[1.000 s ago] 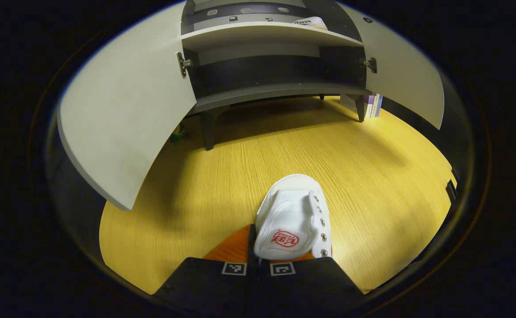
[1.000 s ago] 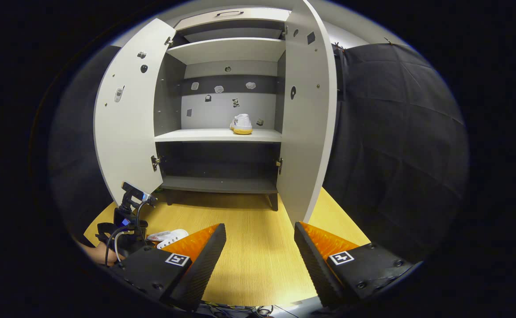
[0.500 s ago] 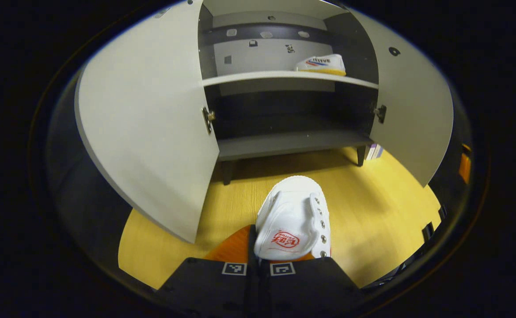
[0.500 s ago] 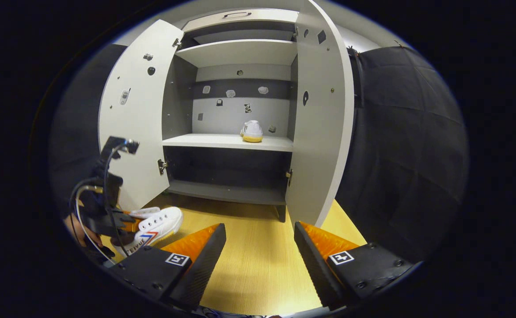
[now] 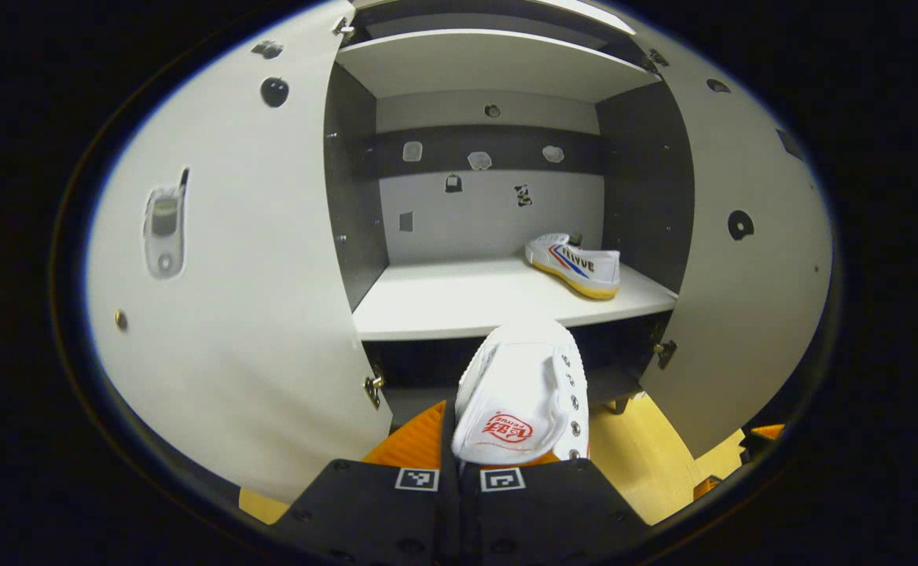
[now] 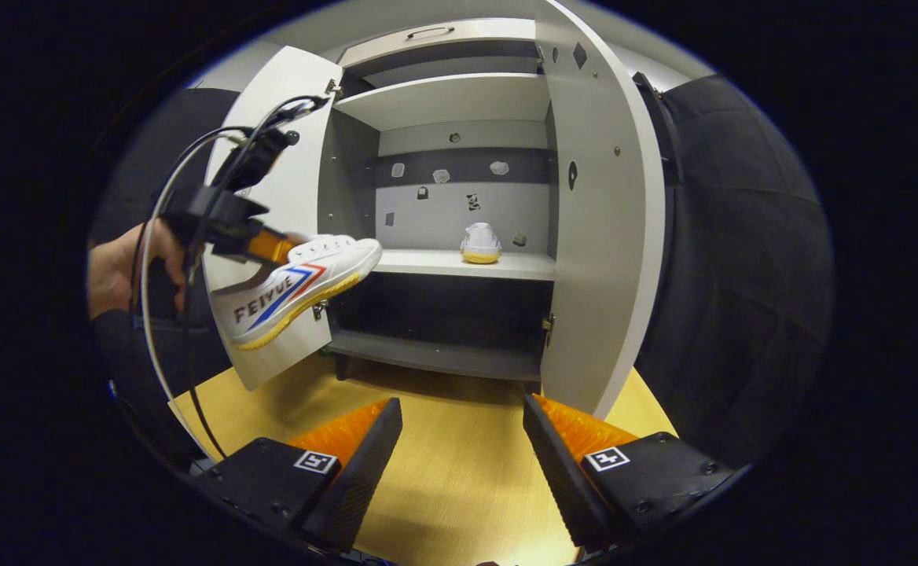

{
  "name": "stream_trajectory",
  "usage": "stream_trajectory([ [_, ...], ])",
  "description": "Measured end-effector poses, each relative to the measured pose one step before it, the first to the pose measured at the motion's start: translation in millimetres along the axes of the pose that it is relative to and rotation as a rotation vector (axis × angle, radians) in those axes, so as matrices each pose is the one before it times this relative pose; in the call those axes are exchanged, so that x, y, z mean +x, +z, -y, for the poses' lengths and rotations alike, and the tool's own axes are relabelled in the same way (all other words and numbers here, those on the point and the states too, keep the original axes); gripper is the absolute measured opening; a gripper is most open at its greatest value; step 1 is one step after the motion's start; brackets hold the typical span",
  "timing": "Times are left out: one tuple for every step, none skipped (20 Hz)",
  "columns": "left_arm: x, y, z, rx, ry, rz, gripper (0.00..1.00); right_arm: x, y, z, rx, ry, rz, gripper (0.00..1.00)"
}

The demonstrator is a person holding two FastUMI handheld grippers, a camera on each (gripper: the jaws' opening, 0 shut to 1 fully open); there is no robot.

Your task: Grab one shoe with the right hand and put it into the shoe cabinet, grab the other shoe with the left hand and put it into the shoe cabinet; then close the right door with the right hand and the left door with the left hand.

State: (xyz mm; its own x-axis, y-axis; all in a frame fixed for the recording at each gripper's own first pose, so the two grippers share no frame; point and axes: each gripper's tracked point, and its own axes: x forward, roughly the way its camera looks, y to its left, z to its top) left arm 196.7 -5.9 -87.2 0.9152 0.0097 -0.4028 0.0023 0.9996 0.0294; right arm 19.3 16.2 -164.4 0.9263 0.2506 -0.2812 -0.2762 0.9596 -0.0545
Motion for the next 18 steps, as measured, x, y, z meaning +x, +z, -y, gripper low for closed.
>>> stream_trajectory([
  [9.79,16.03,-1.3,0.00438,0.0142,0.01205,0.05,1.98,0.45,-3.85,-0.00013,0.02287,0.00118,0.98],
  [11.08,14.51,-0.07,-0.00123,0.00359,0.01047,0.05,1.52,0.04,-4.06,0.00232,0.02209,0.00136,0.98],
  [11.15,12.79,0.14,-0.01216,0.00324,0.00102,0.05,1.75,-0.66,-1.77,0.0042,0.01872,-0.00101,0.98],
  [10.89,11.38,-0.65,-0.01354,0.00125,0.00247,0.05,1.63,-1.56,-1.67,0.00361,0.01512,-0.00182,0.98],
  [13.24,13.23,-0.71,-0.01176,0.00328,0.00355,0.05,0.53,-2.98,-0.52,0.00416,0.01125,-0.00509,0.98],
  [11.39,9.46,-0.68,0.00086,0.00432,0.00183,0.05,1.05,-2.97,0.2,0.00617,0.00799,-0.0061,0.98],
  [12.45,12.55,-1.99,0.00161,0.01015,0.00288,0.05,2.26,-0.11,0.61,0.00744,0.00569,-0.00345,0.98],
  [15.01,13.55,-1.77,0.01044,0.01021,0.00657,0.05,1.97,-1.72,0.44,0.00763,0.00528,-0.00452,0.98],
  [13.86,12.1,-1.81,0.01575,0.01085,0.00652,0.05,2.55,-1.77,-0.43,0.00573,0.0042,-0.00429,0.98],
  [14.97,12.62,-3.45,0.01362,0.01182,-0.00107,0.05,1.4,-1.0,-0.93,0.00092,0.00623,-0.00707,0.98],
  [15.55,9.68,-0.56,0.00877,0.00637,-0.00405,0.05,-1.11,0.7,-0.91,-0.00128,0.00684,0.00274,0.98],
  [14.84,5.71,-0.29,-0.00398,0.00214,-0.01132,0.05,-0.45,2.74,-0.35,-0.00205,0.00373,0.00891,0.98],
  [14.84,3.86,1.28,-0.01612,-0.0083,-0.01975,0.05,0.07,1.29,-0.62,-0.00293,0.00383,0.0085,0.99],
  [12.75,2.64,2.63,-0.01187,-0.01033,-0.0216,0.05,0.35,0.22,-0.01,-0.00287,0.0027,0.00391,0.98],
  [13.39,3.13,0.72,-0.00032,-0.00152,-0.01572,0.05,0.44,-0.11,0.22,-0.00261,-0.001,0.00002,0.98],
  [13.08,0.63,-1.92,0.0149,0.01071,-0.0163,0.05,-0.01,-0.58,1.02,-0.0012,-0.00526,-0.00223,0.98],
  [10.67,0.81,-0.2,0.02895,0.01286,-0.01245,0.05,0.08,0.48,-0.08,0.00115,-0.0074,-0.00159,0.98],
  [9.71,-0.52,-0.69,0.0329,0.01142,-0.01248,0.05,0.0,-0.52,1.0,-0.00177,-0.01027,-0.00294,0.98],
])
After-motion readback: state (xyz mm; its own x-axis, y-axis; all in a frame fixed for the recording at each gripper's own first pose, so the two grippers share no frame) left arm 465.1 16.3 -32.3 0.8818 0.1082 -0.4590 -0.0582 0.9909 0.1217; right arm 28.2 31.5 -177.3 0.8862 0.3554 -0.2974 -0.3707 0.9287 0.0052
